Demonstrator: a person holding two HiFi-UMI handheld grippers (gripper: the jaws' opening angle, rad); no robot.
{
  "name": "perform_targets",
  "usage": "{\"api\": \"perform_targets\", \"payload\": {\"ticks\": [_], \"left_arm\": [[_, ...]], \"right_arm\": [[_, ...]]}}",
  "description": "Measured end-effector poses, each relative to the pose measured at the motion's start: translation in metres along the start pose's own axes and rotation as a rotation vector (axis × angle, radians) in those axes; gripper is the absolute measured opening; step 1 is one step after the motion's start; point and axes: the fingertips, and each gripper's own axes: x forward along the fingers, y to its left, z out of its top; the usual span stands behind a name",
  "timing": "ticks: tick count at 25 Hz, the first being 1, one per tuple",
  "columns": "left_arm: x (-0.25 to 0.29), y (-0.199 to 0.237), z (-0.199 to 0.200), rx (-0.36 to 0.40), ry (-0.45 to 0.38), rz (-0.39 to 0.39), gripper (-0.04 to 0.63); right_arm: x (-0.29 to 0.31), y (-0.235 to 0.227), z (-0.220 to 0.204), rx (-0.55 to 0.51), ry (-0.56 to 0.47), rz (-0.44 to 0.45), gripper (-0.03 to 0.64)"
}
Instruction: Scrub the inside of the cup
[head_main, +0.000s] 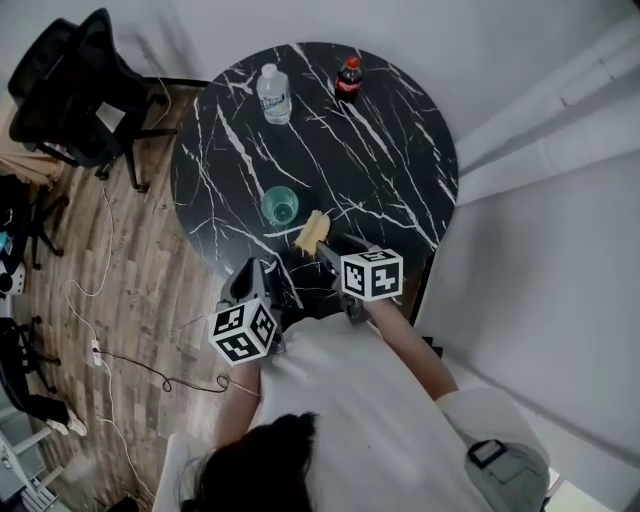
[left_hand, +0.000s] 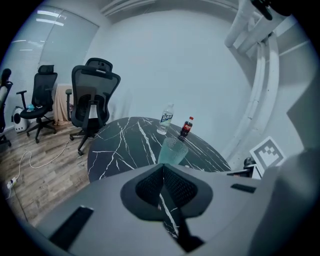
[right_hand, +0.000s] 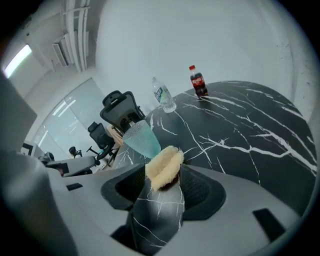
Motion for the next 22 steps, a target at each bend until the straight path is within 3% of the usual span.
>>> {"api": "perform_targets", "payload": {"ticks": [4, 11, 16, 22], "left_arm": [[0.000, 0.006, 0.001, -0.005, 0.004, 0.020, 0.011], [0.006, 0.016, 0.007, -0.016, 0.013, 0.032, 0.011], [0.014, 0.027, 0.015, -0.005, 0.033, 0.029, 0.011], [0.018, 0.027, 0.014, 0.014, 0.057, 0.008, 0.011]], "right_arm": [[0.013, -0.008, 0.005, 0.105, 0.023, 0.004, 0.198], [0.029, -0.014, -0.003, 0.153, 0.079, -0.063, 0.196], [0.032, 0.001, -0.019, 0.288, 0.111, -0.054, 0.196], [0.041, -0.012, -0.027, 0.313, 0.147, -0.161, 0.184]]}}
